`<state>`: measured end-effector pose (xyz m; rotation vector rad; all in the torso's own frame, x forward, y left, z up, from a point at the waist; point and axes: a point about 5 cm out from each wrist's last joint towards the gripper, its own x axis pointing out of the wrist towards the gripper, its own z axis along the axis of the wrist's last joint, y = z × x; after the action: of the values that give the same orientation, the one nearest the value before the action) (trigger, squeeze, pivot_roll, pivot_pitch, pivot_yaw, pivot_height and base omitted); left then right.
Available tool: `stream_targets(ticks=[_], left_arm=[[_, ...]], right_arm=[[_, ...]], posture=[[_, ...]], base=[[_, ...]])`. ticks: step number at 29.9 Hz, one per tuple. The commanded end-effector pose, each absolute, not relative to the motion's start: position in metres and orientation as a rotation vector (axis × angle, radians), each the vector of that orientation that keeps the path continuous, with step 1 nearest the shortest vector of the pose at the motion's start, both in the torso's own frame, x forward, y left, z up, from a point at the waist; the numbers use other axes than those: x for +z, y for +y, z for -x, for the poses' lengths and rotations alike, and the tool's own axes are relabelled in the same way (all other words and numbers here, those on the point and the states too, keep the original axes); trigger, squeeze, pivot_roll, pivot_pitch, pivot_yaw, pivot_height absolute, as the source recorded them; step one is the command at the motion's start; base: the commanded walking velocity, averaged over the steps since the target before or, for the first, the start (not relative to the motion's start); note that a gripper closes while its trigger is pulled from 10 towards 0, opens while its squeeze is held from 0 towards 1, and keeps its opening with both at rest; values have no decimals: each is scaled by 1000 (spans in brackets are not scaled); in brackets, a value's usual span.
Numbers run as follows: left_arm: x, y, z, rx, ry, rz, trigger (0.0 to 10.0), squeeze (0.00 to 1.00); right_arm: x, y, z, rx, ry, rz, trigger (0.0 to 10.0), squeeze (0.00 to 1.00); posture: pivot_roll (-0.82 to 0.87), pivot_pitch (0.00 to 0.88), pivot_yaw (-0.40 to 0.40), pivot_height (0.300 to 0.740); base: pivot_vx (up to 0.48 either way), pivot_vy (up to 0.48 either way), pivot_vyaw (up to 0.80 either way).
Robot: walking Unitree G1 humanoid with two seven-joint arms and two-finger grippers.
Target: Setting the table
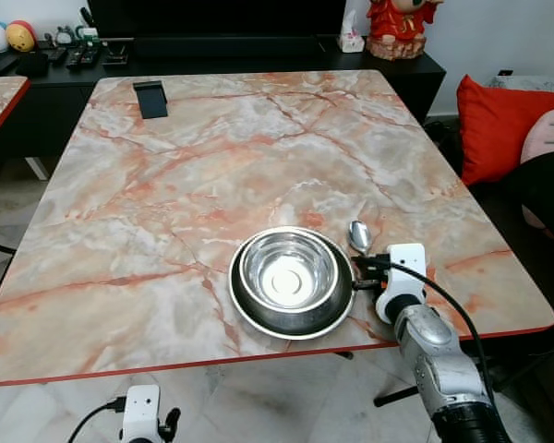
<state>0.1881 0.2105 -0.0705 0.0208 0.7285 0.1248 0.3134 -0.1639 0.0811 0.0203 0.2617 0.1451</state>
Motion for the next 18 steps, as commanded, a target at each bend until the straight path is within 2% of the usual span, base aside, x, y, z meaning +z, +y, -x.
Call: stream_targets(ticks=[1,7,8,9,18], left_arm=[[-75,213,-182,134,767,-11,10000,0],[-75,212,-181,134,766,-12,10000,0],[-75,212,-182,133,765,-12,10000,0],[-75,212,-182,133,764,-13,10000,0],[-74,211,-183,131,760,-15,10000,0]], right_arm=[[74,-165,-310,144,284,-22,10000,0],[73,-165,-310,141,284,-23,10000,0],[73,-165,-310,141,282,-25,10000,424],[73,-165,-310,141,281,-25,10000,522],[75,-163,-311,143,268,-34,10000,506]], posture=[[-111,91,-30,719],[-111,92,-29,719],[-109,92,-29,719],[-110,91,-29,719],[-110,93,-28,719]], base=[[0,0,0],[0,0,0],[0,0,0],[0,0,0],[0,0,0]])
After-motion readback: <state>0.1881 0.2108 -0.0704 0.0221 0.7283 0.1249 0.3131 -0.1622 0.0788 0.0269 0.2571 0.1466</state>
